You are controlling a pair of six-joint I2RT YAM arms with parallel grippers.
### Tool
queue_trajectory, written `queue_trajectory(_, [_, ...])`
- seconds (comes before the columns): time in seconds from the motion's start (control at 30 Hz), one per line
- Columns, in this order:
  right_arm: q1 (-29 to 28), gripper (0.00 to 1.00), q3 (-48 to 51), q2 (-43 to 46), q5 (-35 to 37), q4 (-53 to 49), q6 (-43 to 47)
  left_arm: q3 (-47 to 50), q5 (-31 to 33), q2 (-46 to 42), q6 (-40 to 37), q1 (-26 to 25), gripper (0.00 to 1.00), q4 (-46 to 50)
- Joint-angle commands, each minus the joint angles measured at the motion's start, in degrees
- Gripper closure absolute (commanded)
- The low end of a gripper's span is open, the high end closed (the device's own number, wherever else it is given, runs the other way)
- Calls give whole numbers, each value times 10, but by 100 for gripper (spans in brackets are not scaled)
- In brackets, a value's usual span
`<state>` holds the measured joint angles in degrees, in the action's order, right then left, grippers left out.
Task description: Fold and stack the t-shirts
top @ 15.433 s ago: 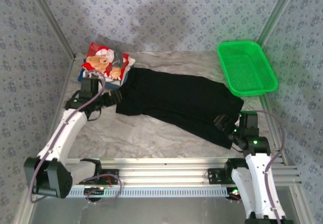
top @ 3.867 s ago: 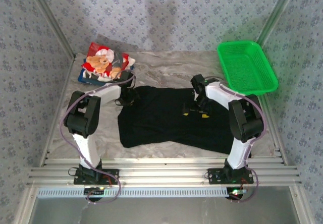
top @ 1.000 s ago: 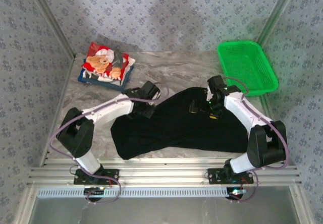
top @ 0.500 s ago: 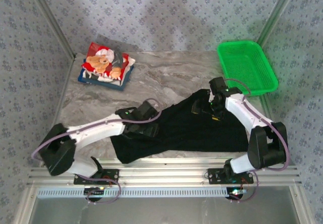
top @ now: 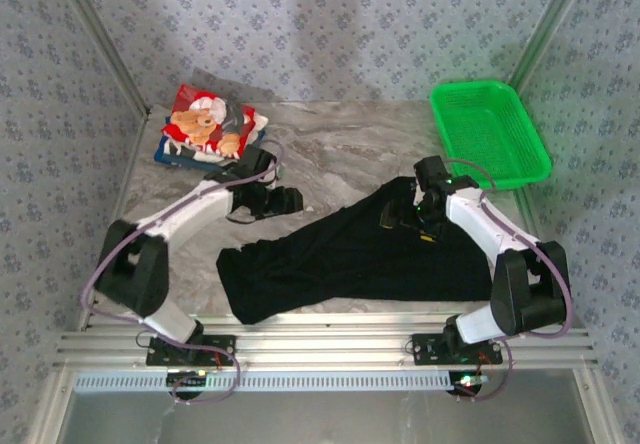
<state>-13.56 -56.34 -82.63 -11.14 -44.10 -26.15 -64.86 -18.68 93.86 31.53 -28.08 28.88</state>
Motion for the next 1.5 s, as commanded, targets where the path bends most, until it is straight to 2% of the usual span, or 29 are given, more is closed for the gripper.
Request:
queue_trajectory(0.0, [1, 0, 2, 10, 3, -5, -2, -31, -70, 45, -21, 6, 35, 18])
queue_trajectory(0.23, [-5, 0, 11, 7, -6, 5, -5, -52, -93, 125, -26, -20, 42, 18])
queue_trajectory(0.33, [-9, 0, 9, -1, -10, 10, -8, -51, -95, 136, -29, -34, 43, 18])
queue_trajectory(0.5, [-23, 0, 2, -23, -11, 18, -12, -53, -94, 151, -43, -53, 50, 32])
queue_trajectory(0.63, [-35, 0, -1, -45, -10, 27, -22, -52, -81, 143, -48, -57, 75, 43])
queue_trajectory(0.7, [-36, 0, 2, -62, 0, 16, -41, -51, -64, 125, -45, -55, 80, 44])
queue_trajectory(0.87, [-30, 1, 19, -109, 9, 32, -114, -62, -29, 79, -37, -53, 81, 41])
queue_trajectory(1.1, [-17, 16, 7, -188, 35, 22, -166, -64, -11, 33, -47, -50, 84, 40])
queue_trajectory(1.23, [-15, 19, 3, -211, 38, 27, -169, -63, -18, 40, -49, -46, 85, 49])
queue_trajectory(1.37, [-16, 20, 0, -218, 43, 29, -172, -63, -30, 61, -50, -47, 67, 69])
queue_trajectory(1.47, [-17, 20, -4, -221, 45, 26, -173, -73, -16, 80, -56, -59, 62, 88])
